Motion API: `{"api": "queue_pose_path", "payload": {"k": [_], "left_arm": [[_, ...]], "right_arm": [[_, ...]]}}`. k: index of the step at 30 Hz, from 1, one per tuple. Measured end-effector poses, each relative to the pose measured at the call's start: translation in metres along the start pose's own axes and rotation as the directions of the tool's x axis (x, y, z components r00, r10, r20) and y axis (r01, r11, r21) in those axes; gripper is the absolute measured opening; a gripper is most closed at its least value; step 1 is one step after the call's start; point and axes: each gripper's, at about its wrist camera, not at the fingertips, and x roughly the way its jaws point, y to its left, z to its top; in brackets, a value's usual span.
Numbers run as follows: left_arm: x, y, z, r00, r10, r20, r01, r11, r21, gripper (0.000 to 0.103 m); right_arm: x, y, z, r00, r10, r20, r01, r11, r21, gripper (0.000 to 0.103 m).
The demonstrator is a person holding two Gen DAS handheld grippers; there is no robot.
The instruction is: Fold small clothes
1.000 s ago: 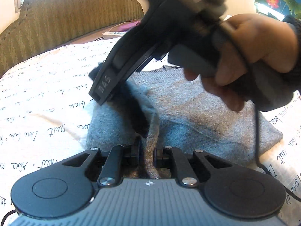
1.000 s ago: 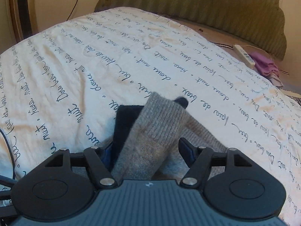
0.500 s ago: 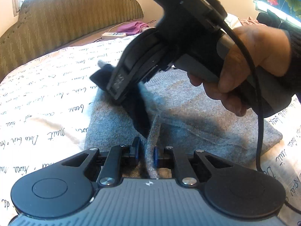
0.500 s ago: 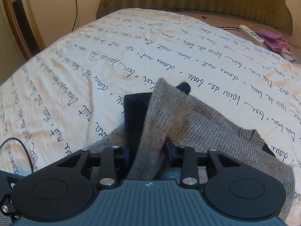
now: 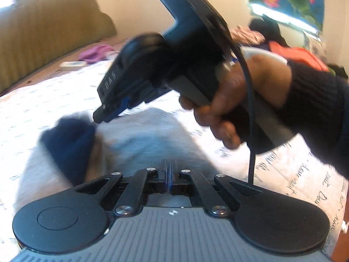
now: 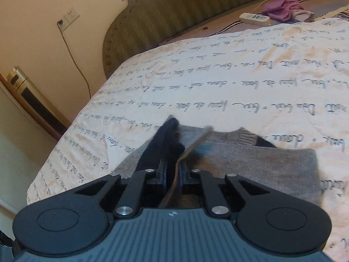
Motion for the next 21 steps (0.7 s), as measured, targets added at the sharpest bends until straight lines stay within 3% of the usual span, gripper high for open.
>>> {"api": "queue_pose_path", "payload": {"k": [2,4,5,6,7,9,10,11,12,14,16,18,20,21], "left_arm": [[-0.001,-0.01,-0.003,0.999,-0.047,0.003,0.047,0.999,0.019,0.011],[-0.017,-0.013,-0.012,0.997,-0.064,0.053,0.062,0.997,0.043,0.04],[-0.026,-0.012,-0.018,0.996,-0.043,0.079,0.039,0.998,0.052,0.053],[-0.036,-0.007,-0.029,0.994,-0.007,0.11,0.002,0.999,0.046,0.077],[-0.049,-0.001,-0.038,0.988,0.04,0.148,-0.043,0.999,0.023,0.086],[-0.071,0.02,-0.058,0.98,0.106,0.17,-0.094,0.993,-0.077,0.084],[-0.081,0.033,-0.066,0.983,0.12,0.139,-0.097,0.982,-0.161,0.083],[-0.089,0.048,-0.073,0.986,0.124,0.112,-0.09,0.959,-0.269,0.083],[-0.097,0.063,-0.082,0.988,0.129,0.085,-0.086,0.917,-0.39,0.082],[-0.113,0.088,-0.097,0.989,0.141,0.047,-0.083,0.789,-0.609,0.081],[-0.122,0.105,-0.109,0.984,0.169,0.048,-0.08,0.674,-0.735,0.081],[-0.119,0.122,-0.116,0.991,0.117,0.071,-0.008,0.564,-0.826,0.081],[-0.111,0.139,-0.128,0.995,0.021,0.099,0.082,0.395,-0.915,0.079],[-0.107,0.142,-0.133,0.994,0.002,0.111,0.104,0.325,-0.94,0.078]], "right_arm": [[-0.006,-0.026,-0.005,0.999,0.041,-0.007,-0.04,0.996,0.074,0.009],[-0.008,-0.046,-0.012,0.998,0.066,0.0,-0.066,0.985,0.159,0.01],[-0.008,-0.056,-0.015,0.996,0.091,0.006,-0.09,0.972,0.219,0.012],[-0.005,-0.064,-0.017,0.991,0.133,0.005,-0.129,0.951,0.28,0.015],[-0.003,-0.069,-0.019,0.984,0.175,0.014,-0.17,0.932,0.319,0.023],[0.002,-0.07,-0.022,0.968,0.245,0.044,-0.245,0.905,0.349,0.046],[0.006,-0.068,-0.022,0.963,0.266,0.047,-0.265,0.898,0.352,0.067],[0.01,-0.065,-0.021,0.96,0.275,0.047,-0.274,0.898,0.344,0.071],[0.016,-0.06,-0.02,0.959,0.281,0.037,-0.277,0.901,0.336,0.071],[0.029,-0.056,-0.018,0.967,0.255,-0.006,-0.239,0.914,0.329,0.071],[0.04,-0.053,-0.017,0.972,0.233,-0.024,-0.213,0.922,0.322,0.071],[0.048,-0.051,-0.015,0.968,0.25,-0.03,-0.226,0.914,0.336,0.071],[0.056,-0.046,-0.013,0.962,0.27,-0.04,-0.241,0.907,0.347,0.071],[0.061,-0.043,-0.011,0.961,0.274,-0.046,-0.241,0.904,0.352,0.071]]}}
